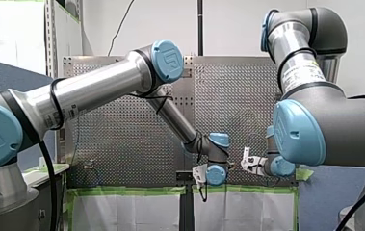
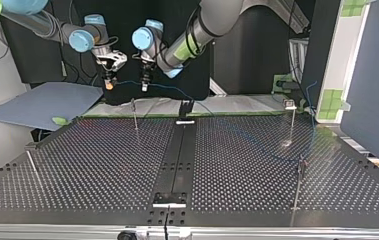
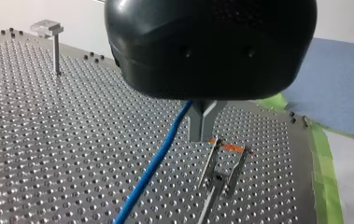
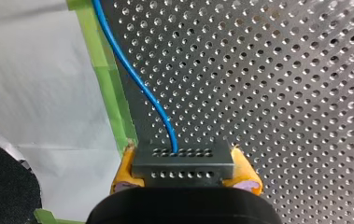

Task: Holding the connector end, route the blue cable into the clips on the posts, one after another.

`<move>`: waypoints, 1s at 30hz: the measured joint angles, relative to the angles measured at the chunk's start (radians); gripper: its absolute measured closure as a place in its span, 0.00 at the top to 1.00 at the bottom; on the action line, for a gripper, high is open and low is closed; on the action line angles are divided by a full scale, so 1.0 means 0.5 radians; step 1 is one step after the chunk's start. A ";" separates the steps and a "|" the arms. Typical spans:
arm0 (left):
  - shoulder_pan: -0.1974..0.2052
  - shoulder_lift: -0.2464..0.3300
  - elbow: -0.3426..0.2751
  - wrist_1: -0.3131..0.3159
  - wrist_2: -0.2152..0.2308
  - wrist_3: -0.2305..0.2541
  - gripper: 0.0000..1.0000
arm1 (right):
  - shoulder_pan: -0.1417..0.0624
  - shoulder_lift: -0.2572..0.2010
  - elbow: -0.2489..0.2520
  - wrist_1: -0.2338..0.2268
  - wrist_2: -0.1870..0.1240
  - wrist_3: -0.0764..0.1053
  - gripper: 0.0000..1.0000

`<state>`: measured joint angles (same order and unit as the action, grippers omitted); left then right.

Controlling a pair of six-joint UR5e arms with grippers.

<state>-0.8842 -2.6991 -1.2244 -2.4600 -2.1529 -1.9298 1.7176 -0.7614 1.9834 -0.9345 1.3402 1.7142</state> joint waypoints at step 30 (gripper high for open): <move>0.061 -0.177 0.178 0.059 0.046 -0.041 0.02 | -0.098 0.190 -0.252 -0.003 -0.058 0.005 0.00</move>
<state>-0.8534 -2.7877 -1.1352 -2.4307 -2.1299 -1.9505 1.6685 -0.6663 1.8571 -0.9360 1.3114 1.7165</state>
